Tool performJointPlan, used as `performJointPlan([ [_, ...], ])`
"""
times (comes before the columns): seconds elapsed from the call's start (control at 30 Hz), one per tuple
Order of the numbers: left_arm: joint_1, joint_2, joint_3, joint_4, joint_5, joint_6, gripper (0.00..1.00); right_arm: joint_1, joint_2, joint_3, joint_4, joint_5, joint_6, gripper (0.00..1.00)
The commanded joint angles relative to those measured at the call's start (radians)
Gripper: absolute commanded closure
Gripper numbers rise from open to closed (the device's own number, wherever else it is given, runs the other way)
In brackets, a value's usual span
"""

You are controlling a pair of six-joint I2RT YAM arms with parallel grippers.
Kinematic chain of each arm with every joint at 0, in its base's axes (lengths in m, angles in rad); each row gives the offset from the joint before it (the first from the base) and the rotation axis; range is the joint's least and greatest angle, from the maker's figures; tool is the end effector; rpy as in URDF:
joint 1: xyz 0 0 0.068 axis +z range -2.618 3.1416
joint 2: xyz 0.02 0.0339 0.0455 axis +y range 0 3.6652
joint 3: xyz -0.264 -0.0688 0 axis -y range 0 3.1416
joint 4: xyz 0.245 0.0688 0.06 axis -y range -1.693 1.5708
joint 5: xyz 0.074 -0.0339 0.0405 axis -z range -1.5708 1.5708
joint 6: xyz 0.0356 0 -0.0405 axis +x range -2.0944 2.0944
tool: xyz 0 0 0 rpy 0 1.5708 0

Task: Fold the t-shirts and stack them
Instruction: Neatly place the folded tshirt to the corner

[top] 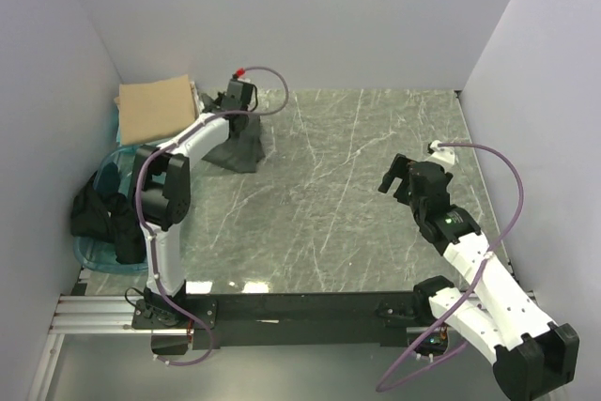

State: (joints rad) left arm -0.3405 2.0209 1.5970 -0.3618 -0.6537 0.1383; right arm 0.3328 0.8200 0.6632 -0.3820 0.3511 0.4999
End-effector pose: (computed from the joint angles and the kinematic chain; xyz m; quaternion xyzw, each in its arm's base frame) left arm 0.4362 -0.1316 0.2328 0.0882 0.8792 0.2586 0.3904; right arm 0.1774 0.0484 0.2724 0.1573 0.8463 0.0575 0.5058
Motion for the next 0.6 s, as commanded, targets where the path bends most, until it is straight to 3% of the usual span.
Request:
performJointPlan([
  [0.0, 0.050, -0.022, 0.122, 0.021, -0.009, 0.145, 0.99, -0.009, 0.011, 0.003, 0.029, 0.029, -0.003, 0.00],
  [0.17, 0.095, -0.079, 0.060, 0.141, -0.028, 0.263, 0.99, -0.012, 0.041, 0.018, 0.023, 0.031, -0.004, 0.00],
  [0.57, 0.182, -0.140, 0.169, 0.104, 0.046, 0.259, 0.99, -0.014, 0.074, 0.030, 0.014, 0.035, -0.006, 0.00],
])
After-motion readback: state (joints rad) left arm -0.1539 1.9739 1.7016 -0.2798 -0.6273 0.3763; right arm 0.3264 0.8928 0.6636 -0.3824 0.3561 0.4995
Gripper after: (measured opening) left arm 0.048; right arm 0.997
